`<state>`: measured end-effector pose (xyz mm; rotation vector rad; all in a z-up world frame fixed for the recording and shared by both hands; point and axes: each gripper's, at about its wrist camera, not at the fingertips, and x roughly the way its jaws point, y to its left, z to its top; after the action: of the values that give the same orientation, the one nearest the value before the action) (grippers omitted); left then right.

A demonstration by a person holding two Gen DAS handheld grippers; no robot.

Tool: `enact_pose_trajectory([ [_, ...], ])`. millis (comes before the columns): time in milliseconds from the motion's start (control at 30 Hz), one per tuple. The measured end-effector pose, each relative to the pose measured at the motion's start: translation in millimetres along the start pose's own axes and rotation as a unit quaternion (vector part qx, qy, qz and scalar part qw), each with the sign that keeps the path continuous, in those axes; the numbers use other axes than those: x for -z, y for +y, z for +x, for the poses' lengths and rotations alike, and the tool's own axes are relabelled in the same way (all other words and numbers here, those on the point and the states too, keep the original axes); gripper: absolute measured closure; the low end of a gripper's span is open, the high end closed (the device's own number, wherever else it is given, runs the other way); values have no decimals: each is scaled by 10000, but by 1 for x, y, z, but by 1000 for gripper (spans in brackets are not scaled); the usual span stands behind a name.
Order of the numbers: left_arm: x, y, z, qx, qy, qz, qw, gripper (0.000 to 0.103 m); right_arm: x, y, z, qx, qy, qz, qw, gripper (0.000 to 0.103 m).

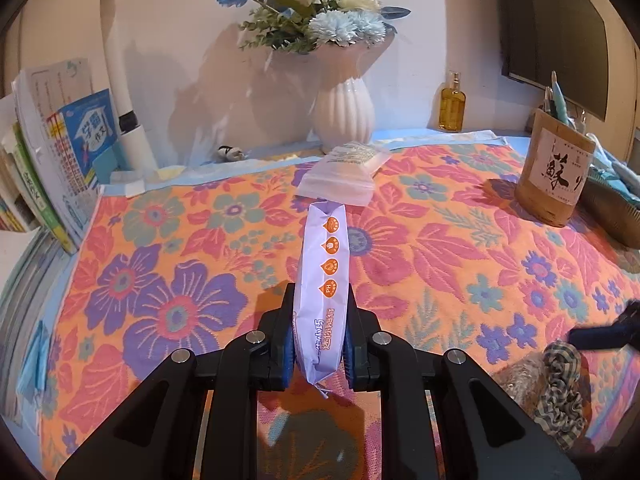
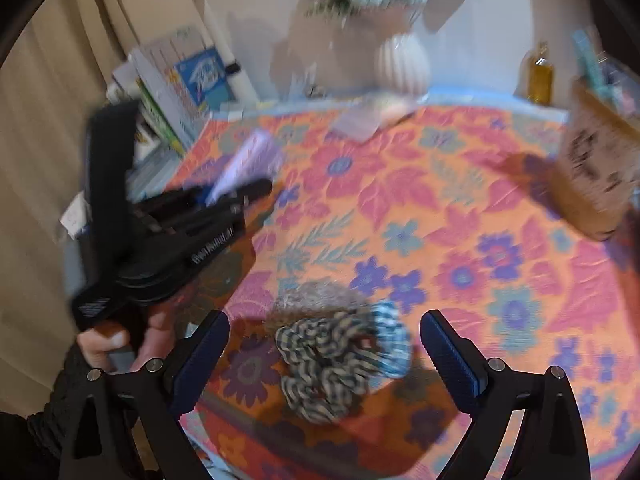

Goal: Organize soft objects
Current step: 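Lift the purple packet with left gripper while right lifts the scrunchie toward the bowl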

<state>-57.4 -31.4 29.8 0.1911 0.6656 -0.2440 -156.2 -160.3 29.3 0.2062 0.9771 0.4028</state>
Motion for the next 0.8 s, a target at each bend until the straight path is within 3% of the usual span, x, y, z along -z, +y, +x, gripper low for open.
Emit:
enact_pose_trajectory([
  [133,0,-1,1,-10,44,32,10000,88,1,9,30,481,184,-118,9986,9],
  [200,0,0,1,-11,53,31,10000,88,0,12,29,601,132,-211,9979,28],
  [300,0,-2,2,-28,71,62,10000,88,4,12,25,975,93,-315,9947,39],
  [400,1,-7,3,-117,100,181,9997,88,11,5,13,973,-104,-167,9951,46],
  [533,1,-15,-4,-79,120,340,9993,88,7,-4,-16,1086,-495,-8,9929,47],
  [633,-5,-24,-18,148,76,323,9993,88,0,-19,-49,1156,-871,150,9894,47],
  [800,-42,-63,-66,687,-563,536,9946,88,-11,-55,-108,1513,-1472,500,9762,47],
])
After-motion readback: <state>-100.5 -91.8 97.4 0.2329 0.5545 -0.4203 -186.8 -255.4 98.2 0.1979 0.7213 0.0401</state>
